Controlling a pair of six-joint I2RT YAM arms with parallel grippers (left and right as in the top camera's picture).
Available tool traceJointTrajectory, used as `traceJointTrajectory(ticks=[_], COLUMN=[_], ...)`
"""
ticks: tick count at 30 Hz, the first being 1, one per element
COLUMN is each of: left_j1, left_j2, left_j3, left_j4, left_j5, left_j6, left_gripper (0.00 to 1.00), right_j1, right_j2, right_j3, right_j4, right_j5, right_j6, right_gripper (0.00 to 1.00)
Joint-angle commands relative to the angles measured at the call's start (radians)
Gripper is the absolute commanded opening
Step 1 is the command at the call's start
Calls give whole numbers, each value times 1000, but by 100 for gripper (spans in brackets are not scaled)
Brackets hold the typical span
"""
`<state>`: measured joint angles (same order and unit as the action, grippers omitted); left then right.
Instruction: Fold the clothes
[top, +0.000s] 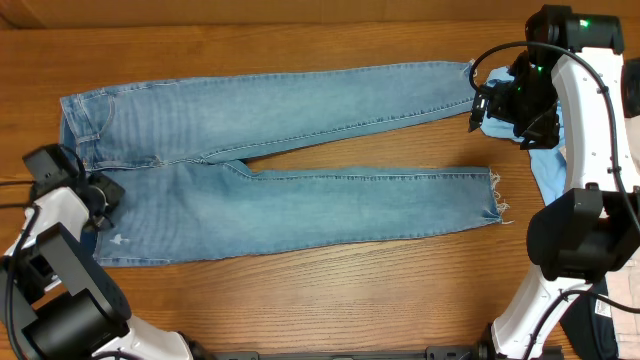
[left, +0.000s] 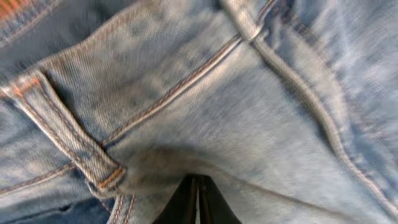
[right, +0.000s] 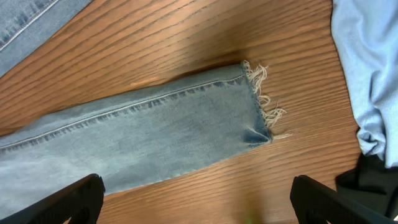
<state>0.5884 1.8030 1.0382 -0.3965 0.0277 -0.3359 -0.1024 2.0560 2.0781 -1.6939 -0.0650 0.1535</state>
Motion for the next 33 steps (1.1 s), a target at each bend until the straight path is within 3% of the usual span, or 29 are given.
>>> traceJointTrajectory(ticks=[1, 7, 8, 10, 13, 16, 21, 24, 29, 33], left_j1=[-7, -7, -7, -8, -8, -8, -8, -8, -8, -8], left_j2=[10, 10, 10, 10, 10, 10, 10, 10, 10, 10], left_j3=[143, 308, 311, 302, 241, 141, -28, -103, -145, -145], left_j4=[-105, -555, -611, -712, -764, -712, -458, -291, -83, 57], left_j5=[15, 24, 22, 17, 13, 14, 18, 18, 39, 142], left_j6=[26, 23, 19, -6, -17, -28, -39, -39, -39, -40], left_gripper=[9, 28, 24, 7, 4, 4, 5, 13, 14, 15], right_j1=[2, 2, 2, 2, 2, 2, 2, 2, 2, 2], right_j2=[-31, -31, -31, -31, -31, -31, -31, -31, -31, -31], right_j3=[3, 3, 3, 3, 3, 3, 3, 3, 3, 3], right_j4=[2, 1, 1, 2, 1, 1, 1, 0, 0, 0], right_j5=[-7, -4, -4, -4, 11, 20, 19, 19, 18, 18], right_j6=[3, 2, 2, -1, -5, -5, -5, -5, -5, -5], right_gripper=[100, 100, 100, 100, 100, 100, 100, 100, 100, 100])
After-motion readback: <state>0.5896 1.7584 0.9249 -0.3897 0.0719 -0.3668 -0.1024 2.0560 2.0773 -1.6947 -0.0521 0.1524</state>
